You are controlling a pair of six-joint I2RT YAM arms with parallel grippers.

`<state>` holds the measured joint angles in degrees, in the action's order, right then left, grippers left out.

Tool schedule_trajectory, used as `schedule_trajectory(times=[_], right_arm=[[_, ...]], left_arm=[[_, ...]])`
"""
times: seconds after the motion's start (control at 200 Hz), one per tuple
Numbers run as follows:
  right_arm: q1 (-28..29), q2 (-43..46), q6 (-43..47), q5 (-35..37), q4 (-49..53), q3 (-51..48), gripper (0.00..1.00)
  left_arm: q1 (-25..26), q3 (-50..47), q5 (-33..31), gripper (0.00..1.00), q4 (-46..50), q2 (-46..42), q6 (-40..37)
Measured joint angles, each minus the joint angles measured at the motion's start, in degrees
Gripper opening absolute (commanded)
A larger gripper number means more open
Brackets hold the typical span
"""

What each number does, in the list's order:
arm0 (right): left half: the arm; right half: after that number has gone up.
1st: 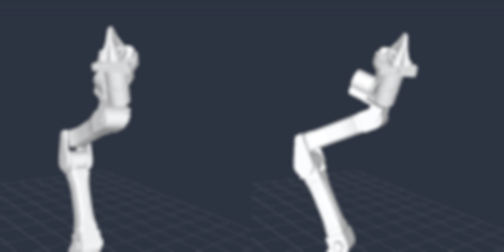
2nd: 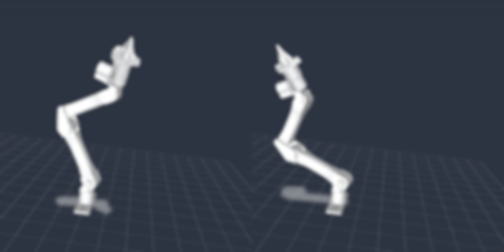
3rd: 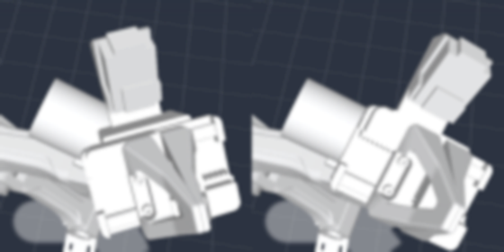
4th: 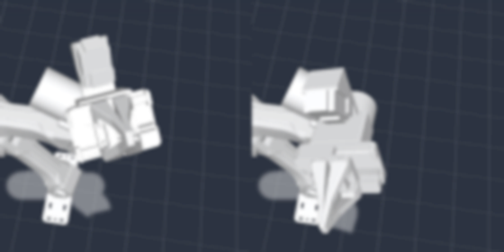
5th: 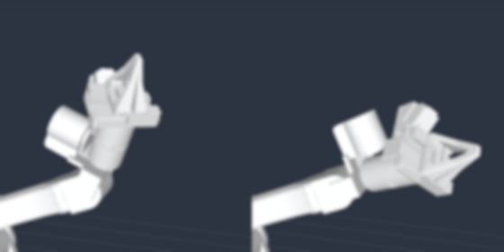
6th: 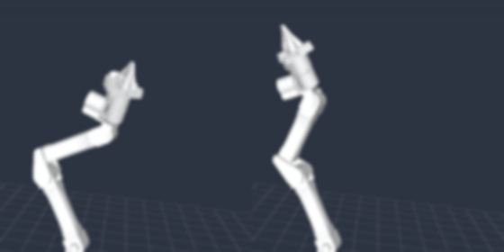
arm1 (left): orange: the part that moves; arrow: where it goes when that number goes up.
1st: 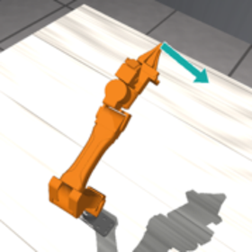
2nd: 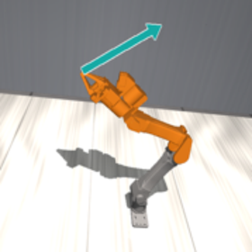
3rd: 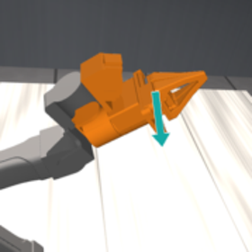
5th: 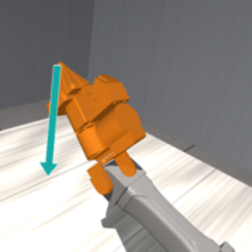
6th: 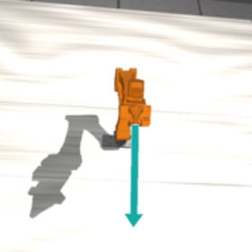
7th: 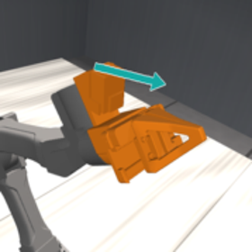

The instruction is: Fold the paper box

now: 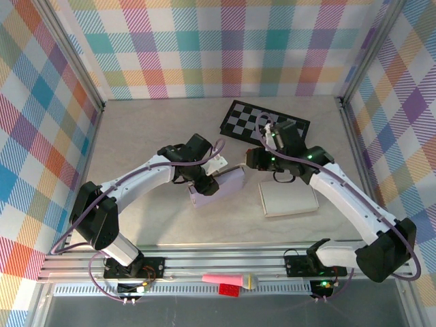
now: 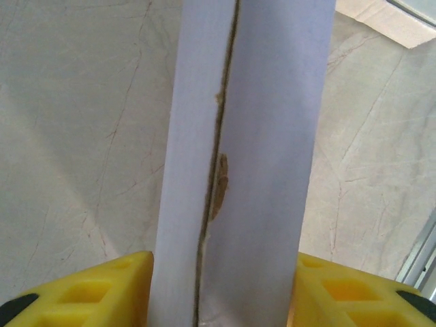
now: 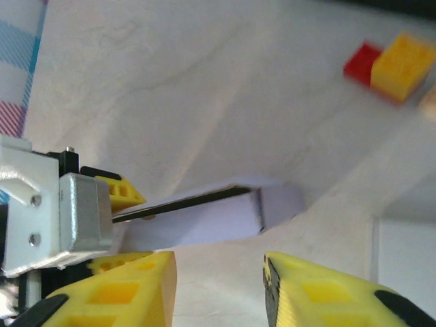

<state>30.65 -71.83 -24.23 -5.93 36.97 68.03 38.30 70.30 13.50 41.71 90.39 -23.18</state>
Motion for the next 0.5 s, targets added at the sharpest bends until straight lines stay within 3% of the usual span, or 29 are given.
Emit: schedule_trajectory(times=[0.21, 0.505], right_arm=[[-6.1, -5.8, 17.7, -6.8, 0.5, 0.0, 0.36], [-6.2, -13.3, 28.3, -12.3, 3.2, 3.7, 0.36]], left_arm=[[0.0, 0.1, 0.7, 0.44, 0.2, 0.2, -0.5], [0.0, 0.6, 1.0, 0.39, 0.5, 0.6, -0.7]])
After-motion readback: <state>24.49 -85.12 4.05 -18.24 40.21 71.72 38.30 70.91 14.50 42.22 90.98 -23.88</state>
